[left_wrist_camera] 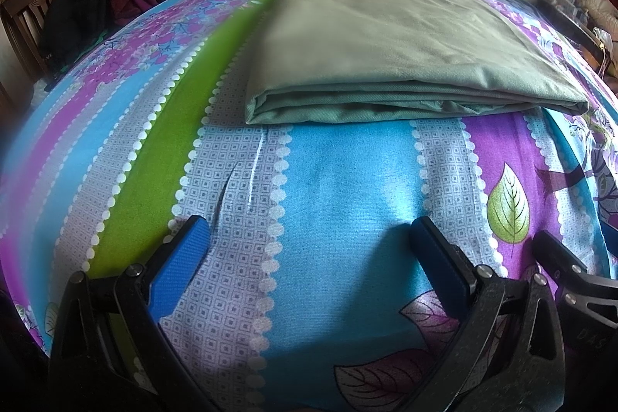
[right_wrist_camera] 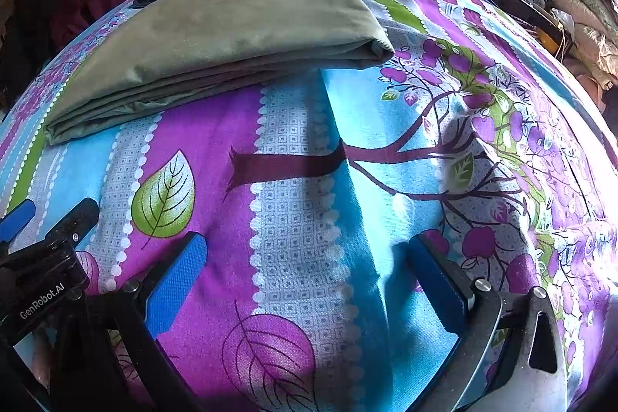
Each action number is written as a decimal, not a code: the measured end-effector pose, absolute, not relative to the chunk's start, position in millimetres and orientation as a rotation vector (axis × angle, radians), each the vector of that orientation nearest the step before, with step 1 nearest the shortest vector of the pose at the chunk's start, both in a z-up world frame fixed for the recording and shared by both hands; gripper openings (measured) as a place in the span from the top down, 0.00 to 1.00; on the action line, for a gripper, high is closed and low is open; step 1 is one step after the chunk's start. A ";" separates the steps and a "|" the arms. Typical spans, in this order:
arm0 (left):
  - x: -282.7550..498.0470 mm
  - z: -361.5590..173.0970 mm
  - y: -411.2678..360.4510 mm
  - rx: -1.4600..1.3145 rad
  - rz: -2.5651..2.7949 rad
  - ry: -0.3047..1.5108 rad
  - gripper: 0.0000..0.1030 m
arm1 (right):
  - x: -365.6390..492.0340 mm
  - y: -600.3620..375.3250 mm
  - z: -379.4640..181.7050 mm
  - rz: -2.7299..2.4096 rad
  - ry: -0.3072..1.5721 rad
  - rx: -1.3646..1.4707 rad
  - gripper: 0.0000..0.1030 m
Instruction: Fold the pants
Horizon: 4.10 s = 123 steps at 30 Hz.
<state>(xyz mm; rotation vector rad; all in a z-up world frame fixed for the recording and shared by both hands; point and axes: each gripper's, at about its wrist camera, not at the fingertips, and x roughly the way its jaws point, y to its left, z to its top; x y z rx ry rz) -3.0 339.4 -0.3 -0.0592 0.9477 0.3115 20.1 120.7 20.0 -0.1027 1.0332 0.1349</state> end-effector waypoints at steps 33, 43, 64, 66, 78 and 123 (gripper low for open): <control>-9.3 1.7 334.5 -0.065 0.323 0.938 0.00 | 17.1 117.5 20.8 0.126 1.025 -0.102 0.00; -5.7 2.3 336.4 -0.060 0.326 0.944 0.00 | 14.8 120.4 21.4 0.114 1.016 -0.133 0.00; -8.0 11.8 337.7 -0.060 0.276 1.035 0.00 | 21.9 112.9 51.7 0.172 1.060 -0.160 0.00; -15.1 19.7 332.7 -0.037 0.300 1.052 0.00 | 14.2 111.8 72.0 0.176 0.997 -0.181 0.00; -27.4 136.7 334.4 -0.055 0.428 0.840 0.00 | 1.5 103.4 190.6 0.119 0.759 -0.176 0.00; -58.9 169.3 311.1 0.026 0.384 0.684 0.03 | -30.5 115.6 207.0 0.190 0.794 -0.118 0.00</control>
